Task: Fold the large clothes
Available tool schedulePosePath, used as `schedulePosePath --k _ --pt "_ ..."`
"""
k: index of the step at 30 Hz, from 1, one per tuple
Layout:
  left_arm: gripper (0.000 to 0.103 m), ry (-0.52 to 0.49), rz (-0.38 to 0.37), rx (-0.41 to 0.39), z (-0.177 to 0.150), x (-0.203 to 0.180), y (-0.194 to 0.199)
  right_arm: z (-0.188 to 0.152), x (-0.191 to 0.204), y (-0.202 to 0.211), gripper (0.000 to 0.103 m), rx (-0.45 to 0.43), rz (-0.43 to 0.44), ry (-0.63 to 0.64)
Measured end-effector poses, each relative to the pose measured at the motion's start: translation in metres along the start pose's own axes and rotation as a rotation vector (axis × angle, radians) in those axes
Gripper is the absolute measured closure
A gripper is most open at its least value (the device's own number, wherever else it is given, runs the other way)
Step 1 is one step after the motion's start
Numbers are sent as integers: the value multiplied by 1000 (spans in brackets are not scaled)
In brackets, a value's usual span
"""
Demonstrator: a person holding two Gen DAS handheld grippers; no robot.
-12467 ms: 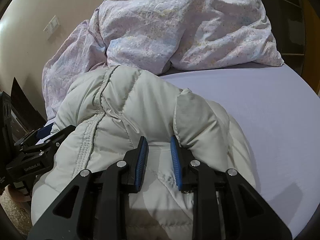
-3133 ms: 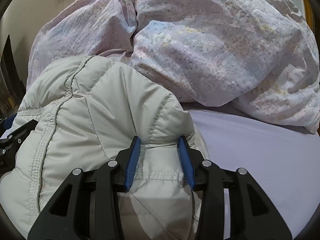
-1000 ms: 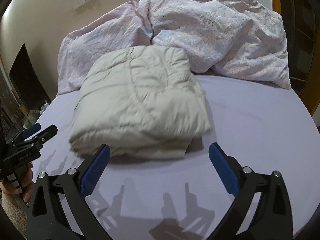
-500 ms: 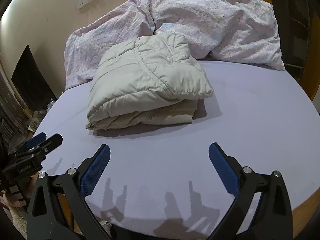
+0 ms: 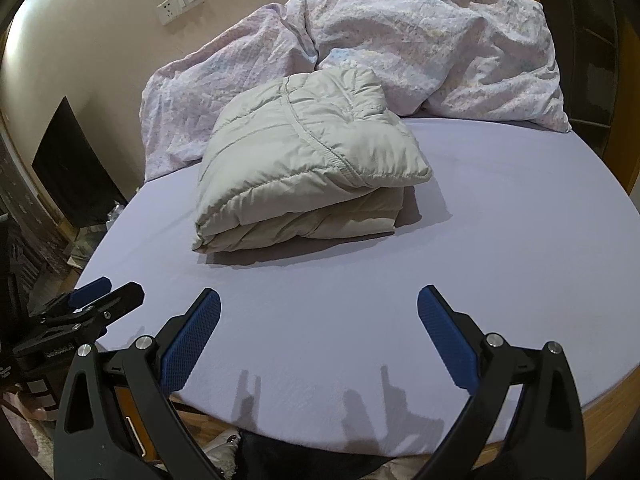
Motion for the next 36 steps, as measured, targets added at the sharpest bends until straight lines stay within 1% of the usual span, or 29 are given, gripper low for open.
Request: schedulePosePath --k 3,13,20,36 --pt "2 0 -11 7 0 -2 2 0 2 3 2 3 8 -7" --pt "2 0 -7 -2 1 -2 11 3 10 17 2 -20 34 -6" --pt "2 12 -28 7 2 -3 13 3 11 17 2 -9 41 -19" --pt "2 5 -33 2 5 -8 17 4 10 20 2 -14 45 -25"
Point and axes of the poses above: each gripper's, at about its wrist camera, not at the fingertips, and y roughly against the way its jaws point, x to its left, z to its top, the point moved 8 cm from there along -y, roughly the way its jaws point, and after that the axes turned 6 degrees about -x, right-handed, at the moved point
